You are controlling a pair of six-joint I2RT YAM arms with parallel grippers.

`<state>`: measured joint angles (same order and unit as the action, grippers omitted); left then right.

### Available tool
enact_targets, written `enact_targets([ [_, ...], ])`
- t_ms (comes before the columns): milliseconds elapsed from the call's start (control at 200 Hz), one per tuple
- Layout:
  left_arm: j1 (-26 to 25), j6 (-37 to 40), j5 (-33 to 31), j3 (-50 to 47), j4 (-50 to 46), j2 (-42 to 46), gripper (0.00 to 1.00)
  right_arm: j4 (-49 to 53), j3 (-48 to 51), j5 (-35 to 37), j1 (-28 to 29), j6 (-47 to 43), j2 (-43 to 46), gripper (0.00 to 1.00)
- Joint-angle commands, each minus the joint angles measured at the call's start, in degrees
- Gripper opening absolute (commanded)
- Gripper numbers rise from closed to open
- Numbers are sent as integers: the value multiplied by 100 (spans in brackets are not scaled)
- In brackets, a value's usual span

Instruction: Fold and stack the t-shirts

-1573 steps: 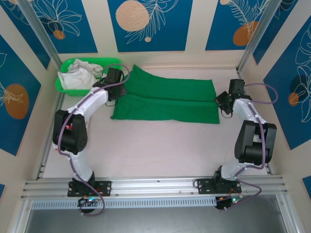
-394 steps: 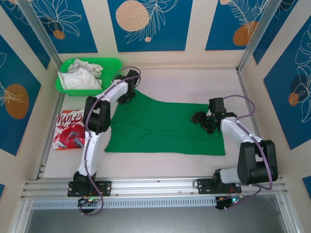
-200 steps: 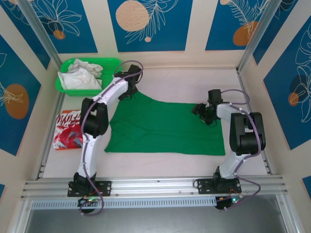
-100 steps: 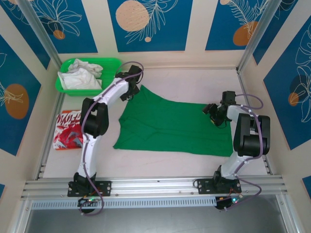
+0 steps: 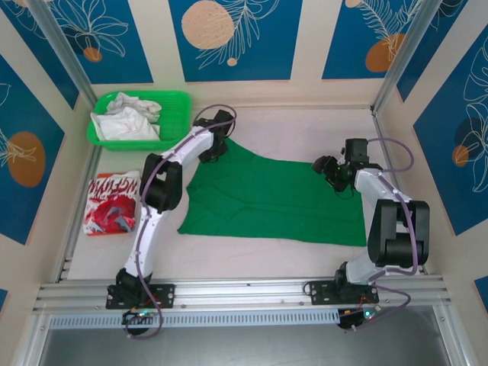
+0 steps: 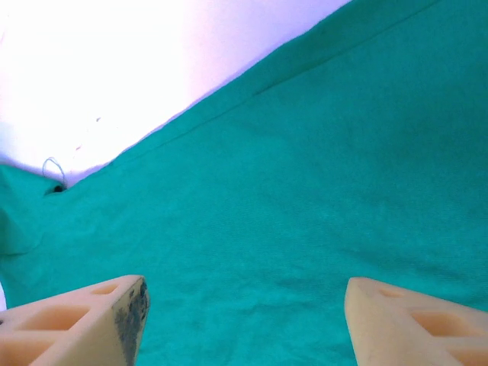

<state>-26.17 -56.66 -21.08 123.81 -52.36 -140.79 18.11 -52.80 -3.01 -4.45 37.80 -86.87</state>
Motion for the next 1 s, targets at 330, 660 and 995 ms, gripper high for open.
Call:
enact_targets([
  [330,152,113,-47,613,-427,-444,40,175,313,68,-3,-71,274,70],
  [660,235,16,133,610,-473,-650,26,241,292,85,-39,-45,328,70],
  [995,244,33,311,543,-477,-656,0,378,88,220,-277,-55,456,69],
])
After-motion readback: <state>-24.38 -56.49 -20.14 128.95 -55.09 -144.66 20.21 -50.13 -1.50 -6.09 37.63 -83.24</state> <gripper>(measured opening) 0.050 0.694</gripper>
